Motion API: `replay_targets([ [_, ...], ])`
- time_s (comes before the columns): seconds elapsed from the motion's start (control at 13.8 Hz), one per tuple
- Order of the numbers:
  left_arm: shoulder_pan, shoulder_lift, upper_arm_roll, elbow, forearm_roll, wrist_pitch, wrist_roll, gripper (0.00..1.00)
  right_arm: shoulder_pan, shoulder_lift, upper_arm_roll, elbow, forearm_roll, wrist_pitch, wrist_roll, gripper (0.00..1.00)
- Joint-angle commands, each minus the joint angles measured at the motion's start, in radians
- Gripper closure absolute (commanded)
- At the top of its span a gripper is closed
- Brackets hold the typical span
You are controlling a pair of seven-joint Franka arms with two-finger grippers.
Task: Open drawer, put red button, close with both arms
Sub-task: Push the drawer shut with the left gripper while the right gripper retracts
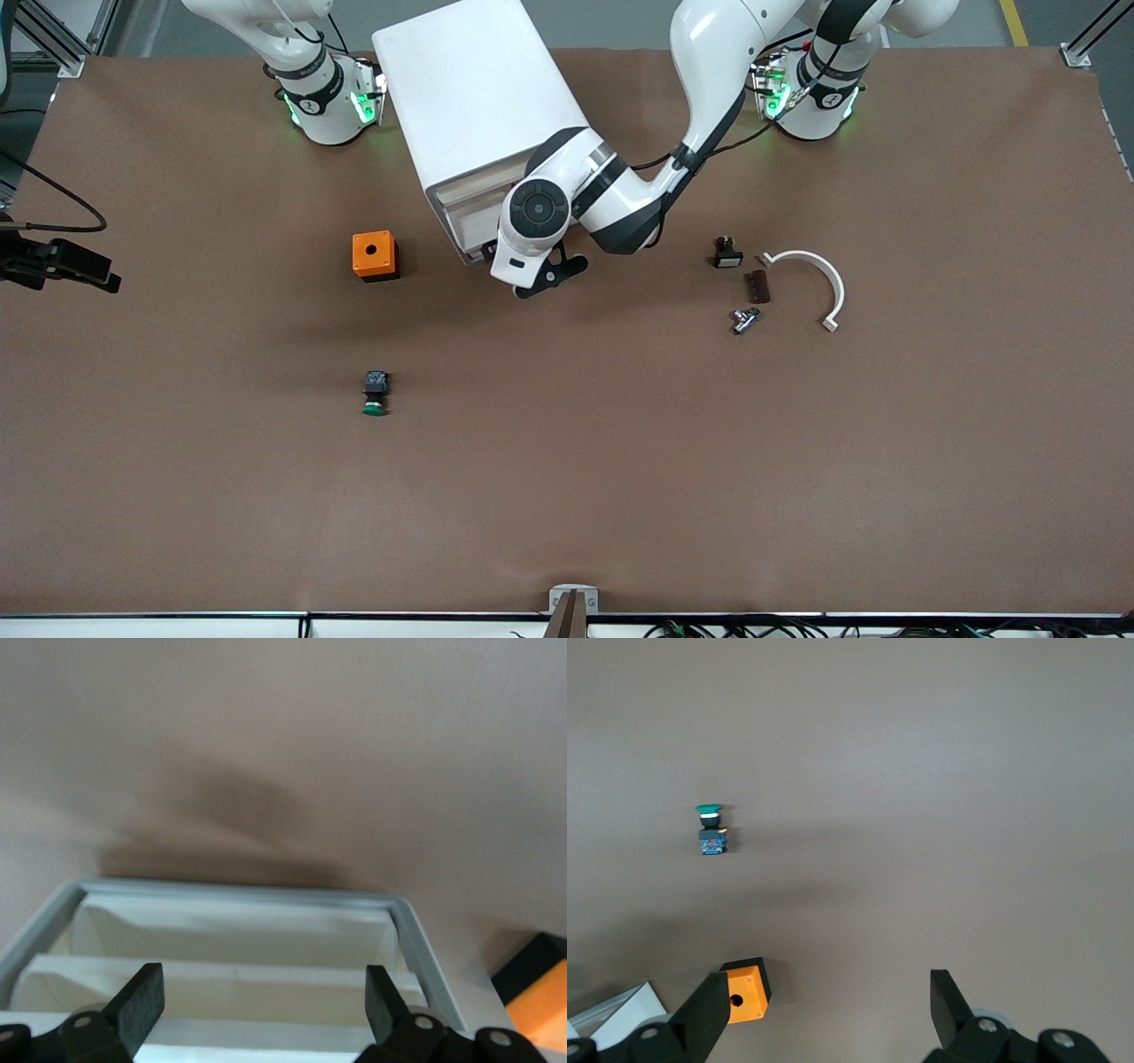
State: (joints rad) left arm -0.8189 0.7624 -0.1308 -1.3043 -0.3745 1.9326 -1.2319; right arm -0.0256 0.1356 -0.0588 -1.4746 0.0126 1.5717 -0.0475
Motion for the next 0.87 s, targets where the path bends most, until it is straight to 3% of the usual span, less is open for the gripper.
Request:
replay_targets([
  [0.0,-0.016,-0.002,0.000,-0.010,-0.072,0.002,-0.017,0.00,0.007,-0.007,0.004,0.002,-0.002,-0.024,0.003,0.00],
  [0.36,-0.032,0.014,0.000,-0.023,-0.150,0.005,-0.015,0.00,-0.031,-0.037,0.004,-0.013,0.001,-0.051,-0.008,0.00],
  [0.8,-0.020,0.002,0.011,-0.021,-0.110,0.005,0.000,0.00,-0.030,-0.102,0.004,-0.053,0.007,-0.046,-0.018,0.00],
])
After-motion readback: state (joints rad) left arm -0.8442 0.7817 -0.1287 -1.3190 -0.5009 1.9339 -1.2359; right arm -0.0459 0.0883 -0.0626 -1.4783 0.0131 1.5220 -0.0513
